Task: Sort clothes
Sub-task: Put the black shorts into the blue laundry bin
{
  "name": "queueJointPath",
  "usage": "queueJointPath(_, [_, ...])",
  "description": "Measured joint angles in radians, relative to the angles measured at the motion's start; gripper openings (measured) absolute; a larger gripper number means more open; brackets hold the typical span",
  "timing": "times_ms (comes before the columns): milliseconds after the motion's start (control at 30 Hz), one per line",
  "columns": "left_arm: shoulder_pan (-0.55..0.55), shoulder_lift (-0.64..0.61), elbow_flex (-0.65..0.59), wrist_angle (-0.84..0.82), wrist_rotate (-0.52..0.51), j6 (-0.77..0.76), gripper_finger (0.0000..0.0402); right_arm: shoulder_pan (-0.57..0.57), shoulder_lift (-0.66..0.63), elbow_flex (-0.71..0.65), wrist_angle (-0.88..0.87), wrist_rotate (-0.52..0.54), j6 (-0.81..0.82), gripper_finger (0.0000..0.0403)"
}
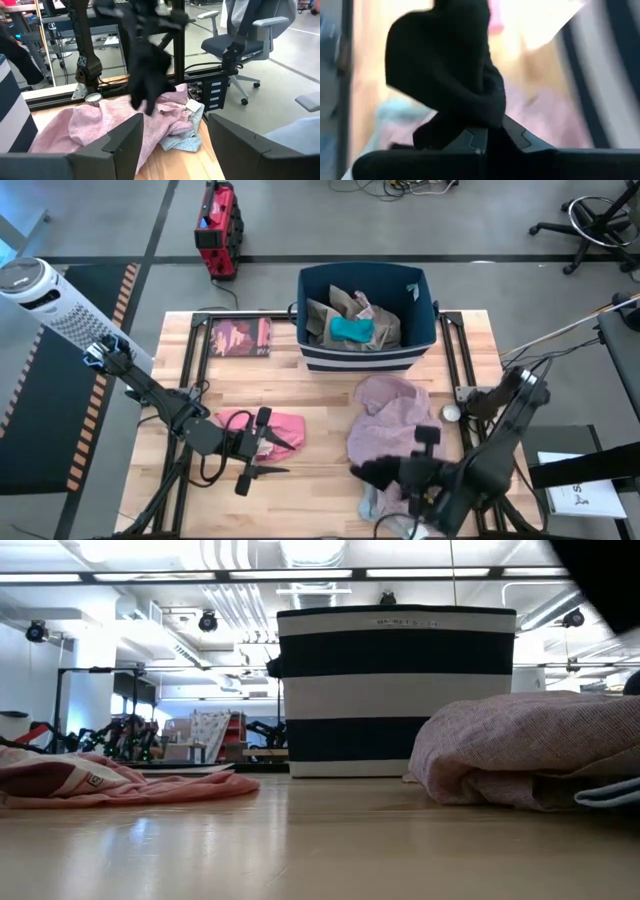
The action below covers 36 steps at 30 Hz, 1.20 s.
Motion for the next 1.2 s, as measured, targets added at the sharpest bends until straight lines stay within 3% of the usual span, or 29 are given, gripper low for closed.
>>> queueJointPath(133, [0.000, 0.000, 0.000, -0.016, 0.000, 0.003, 0.0206, -0.030, -0.058, 0.044, -0.008, 0.226, -0.051, 0.0001])
queueJointPath(267, [0.000, 0.000, 0.000, -0.063, 0.009, 0.003, 0.0206, -0.082, -0.098, 0.096, -0.009, 0.378, -0.144, 0.0001])
queueJointPath(567, [0.000, 0.000, 0.000, -0.165, 0.009, -0.023, 0.0201, -0.278, -0.121, 0.253, -0.007, 0.567, -0.479, 0.0000])
queueJointPath(733, [0.000, 0.000, 0.000, -0.173, 0.009, -0.023, 0.0193, -0.460, -0.119, 0.326, 0.019, 0.569, -0.694, 0.0000])
queueJointPath(933, [0.000, 0.000, 0.000, -0.173, 0.009, -0.027, 0.0185, -0.712, -0.119, 0.354, 0.209, 0.533, -1.019, 0.0000])
queueJointPath(1067, [0.000, 0.000, 0.000, -0.174, 0.009, -0.032, 0.0180, -0.874, -0.118, 0.354, 0.396, 0.354, -1.199, 0.0000])
queueJointPath(1200, [0.000, 0.000, 0.000, -0.179, 0.009, -0.032, 0.0175, -1.016, -0.111, 0.354, 0.517, 0.166, -1.275, 0.0000])
